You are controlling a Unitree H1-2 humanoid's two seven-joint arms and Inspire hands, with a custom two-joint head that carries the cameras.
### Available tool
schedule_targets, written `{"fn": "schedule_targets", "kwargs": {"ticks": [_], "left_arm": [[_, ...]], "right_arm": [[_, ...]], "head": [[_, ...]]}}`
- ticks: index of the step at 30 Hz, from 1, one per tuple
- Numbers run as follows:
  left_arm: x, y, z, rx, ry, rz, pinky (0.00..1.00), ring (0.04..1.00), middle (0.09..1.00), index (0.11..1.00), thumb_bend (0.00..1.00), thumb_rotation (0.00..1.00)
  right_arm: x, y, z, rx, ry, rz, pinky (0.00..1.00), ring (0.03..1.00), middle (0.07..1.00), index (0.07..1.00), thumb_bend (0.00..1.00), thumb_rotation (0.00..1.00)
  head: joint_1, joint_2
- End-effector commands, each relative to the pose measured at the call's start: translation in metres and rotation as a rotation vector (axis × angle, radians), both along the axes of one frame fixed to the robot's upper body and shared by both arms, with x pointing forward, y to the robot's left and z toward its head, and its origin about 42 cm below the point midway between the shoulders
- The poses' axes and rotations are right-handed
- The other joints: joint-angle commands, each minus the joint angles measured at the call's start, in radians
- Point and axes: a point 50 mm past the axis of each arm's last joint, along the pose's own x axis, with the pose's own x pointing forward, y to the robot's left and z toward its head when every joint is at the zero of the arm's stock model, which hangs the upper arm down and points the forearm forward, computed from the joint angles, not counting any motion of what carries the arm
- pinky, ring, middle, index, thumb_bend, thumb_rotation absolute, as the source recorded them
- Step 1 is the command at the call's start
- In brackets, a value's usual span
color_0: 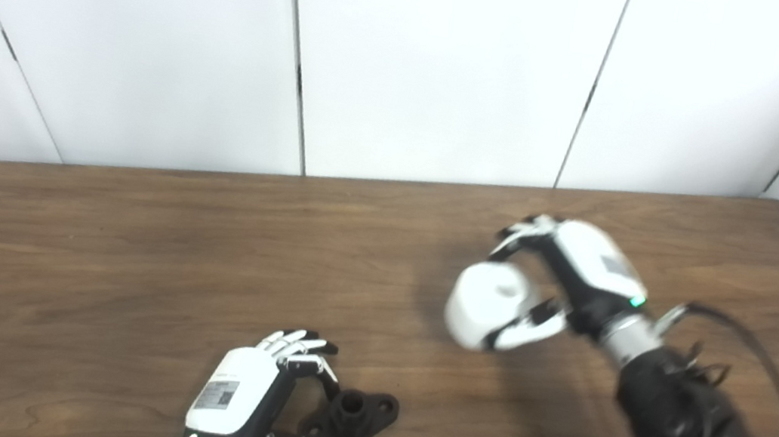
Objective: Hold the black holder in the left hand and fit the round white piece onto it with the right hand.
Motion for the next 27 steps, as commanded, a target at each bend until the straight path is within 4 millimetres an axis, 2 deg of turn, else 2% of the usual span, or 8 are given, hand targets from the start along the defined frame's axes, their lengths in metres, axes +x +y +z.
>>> {"fn": "schedule_targets", "kwargs": {"ticks": [1, 7, 15, 27], "left_arm": [[0.0, -0.002, -0.007, 0.059, 0.042, 0.001, 0.91, 0.895, 0.814, 0.488, 0.52, 0.05], [0.002, -0.005, -0.006, 0.066, 0.044, 0.001, 0.93, 0.901, 0.816, 0.488, 0.52, 0.05], [0.003, -0.005, -0.004, 0.07, 0.048, 0.003, 0.93, 0.899, 0.815, 0.488, 0.52, 0.05], [0.005, -0.008, -0.004, 0.08, 0.05, -0.001, 0.93, 0.904, 0.817, 0.488, 0.52, 0.05]], "right_arm": [[-0.006, 0.007, 0.023, -0.003, -0.091, 0.021, 1.0, 0.94, 0.823, 0.482, 0.52, 0.14], [-0.026, 0.029, 0.024, -0.014, -0.091, 0.078, 1.0, 0.934, 0.815, 0.482, 0.53, 0.14], [-0.041, 0.056, 0.018, 0.084, -0.089, 0.138, 1.0, 0.938, 0.812, 0.481, 0.52, 0.14], [-0.055, 0.076, 0.028, 0.126, -0.107, 0.201, 1.0, 0.937, 0.81, 0.482, 0.52, 0.14]], "head": [[0.003, 0.004], [0.009, 0.016], [0.011, 0.028], [0.026, 0.04]]}}
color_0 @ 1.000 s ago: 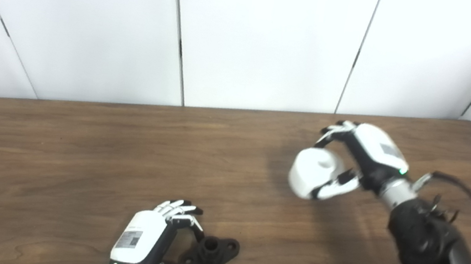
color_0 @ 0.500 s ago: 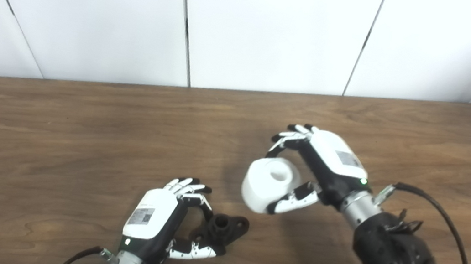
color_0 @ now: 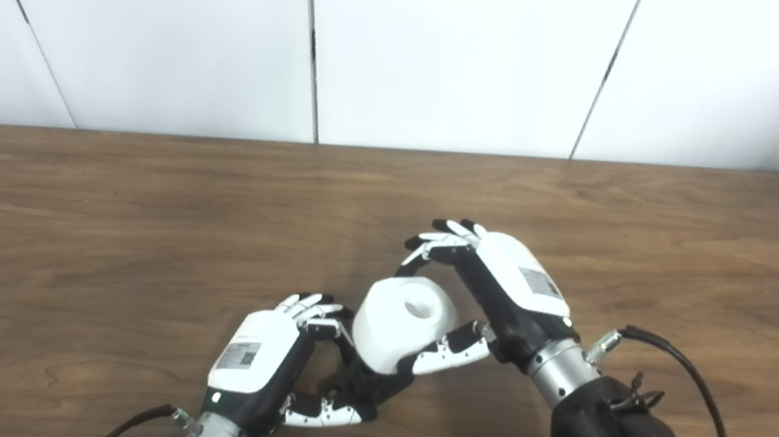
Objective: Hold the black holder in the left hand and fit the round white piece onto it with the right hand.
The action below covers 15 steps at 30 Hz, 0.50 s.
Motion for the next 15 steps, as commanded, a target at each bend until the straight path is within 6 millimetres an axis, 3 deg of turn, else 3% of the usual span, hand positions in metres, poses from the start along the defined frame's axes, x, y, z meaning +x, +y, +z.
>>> {"fn": "schedule_targets", "kwargs": {"ticks": [1, 15], "left_arm": [[0.001, -0.001, -0.0062, 0.063, 0.037, -0.014, 0.94, 0.906, 0.818, 0.489, 0.52, 0.05], [0.0016, -0.0054, -0.0054, 0.053, 0.036, -0.011, 0.93, 0.907, 0.819, 0.489, 0.52, 0.05]], "right_arm": [[-0.0034, 0.0065, 0.0183, 0.019, -0.088, 0.035, 1.0, 0.938, 0.811, 0.482, 0.52, 0.14], [-0.0035, 0.0093, 0.0185, 0.021, -0.084, 0.055, 1.0, 0.945, 0.808, 0.482, 0.52, 0.14]], "head": [[0.002, 0.001], [0.021, 0.008]]}}
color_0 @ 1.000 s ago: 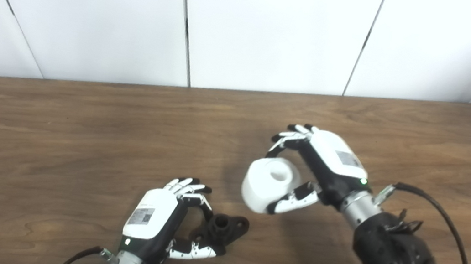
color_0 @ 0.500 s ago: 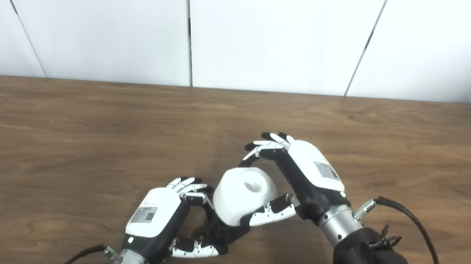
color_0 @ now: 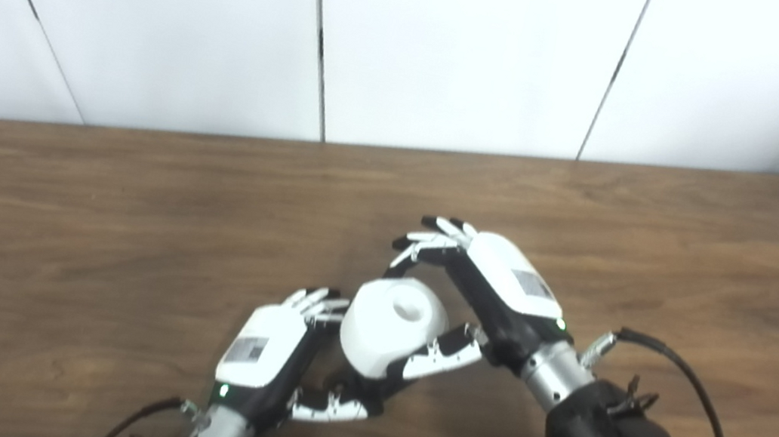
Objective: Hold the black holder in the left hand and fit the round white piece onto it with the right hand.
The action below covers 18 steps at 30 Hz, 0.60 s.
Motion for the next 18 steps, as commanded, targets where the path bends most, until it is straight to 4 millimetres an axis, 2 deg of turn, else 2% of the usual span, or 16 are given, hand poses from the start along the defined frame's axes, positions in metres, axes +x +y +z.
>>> {"fn": "schedule_targets", "kwargs": {"ticks": [1, 18], "left_arm": [[0.001, -0.003, -0.006, 0.053, 0.035, -0.01, 0.93, 0.907, 0.82, 0.489, 0.52, 0.05], [0.002, -0.005, -0.004, 0.059, 0.032, -0.01, 0.94, 0.909, 0.823, 0.489, 0.52, 0.05]], "right_arm": [[0.0, 0.002, 0.016, 0.005, -0.085, 0.029, 1.0, 0.945, 0.807, 0.483, 0.52, 0.14], [0.0, 0.003, 0.001, -0.049, -0.054, 0.054, 1.0, 0.955, 0.806, 0.483, 0.52, 0.14]], "head": [[0.001, 0.001], [0.0, 0.009]]}}
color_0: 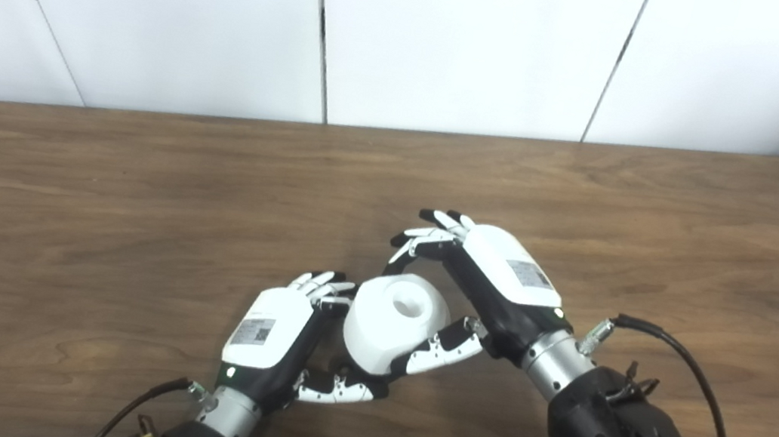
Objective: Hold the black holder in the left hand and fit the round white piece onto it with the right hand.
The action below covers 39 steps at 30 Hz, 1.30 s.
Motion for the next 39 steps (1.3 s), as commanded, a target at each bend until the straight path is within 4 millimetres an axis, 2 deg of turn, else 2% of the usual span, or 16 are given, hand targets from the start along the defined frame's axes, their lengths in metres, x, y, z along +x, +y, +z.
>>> {"fn": "schedule_targets", "kwargs": {"ticks": [1, 20, 39], "left_arm": [[0.0, -0.002, -0.005, 0.051, 0.03, -0.012, 0.94, 0.91, 0.824, 0.489, 0.52, 0.05], [-0.001, -0.005, -0.002, 0.047, 0.032, -0.011, 0.93, 0.909, 0.823, 0.489, 0.52, 0.05], [0.001, -0.01, -0.002, 0.043, 0.026, -0.014, 0.94, 0.905, 0.82, 0.488, 0.52, 0.05]], "right_arm": [[0.001, 0.003, 0.007, 0.004, -0.061, 0.025, 1.0, 0.956, 0.807, 0.483, 0.52, 0.14], [0.001, 0.01, -0.007, -0.008, -0.067, 0.048, 1.0, 0.964, 0.804, 0.482, 0.52, 0.14], [0.005, 0.016, -0.012, -0.081, -0.032, 0.086, 1.0, 0.967, 0.806, 0.488, 0.52, 0.15]], "head": [[0.0, 0.002], [0.004, 0.01], [0.009, 0.011]]}}
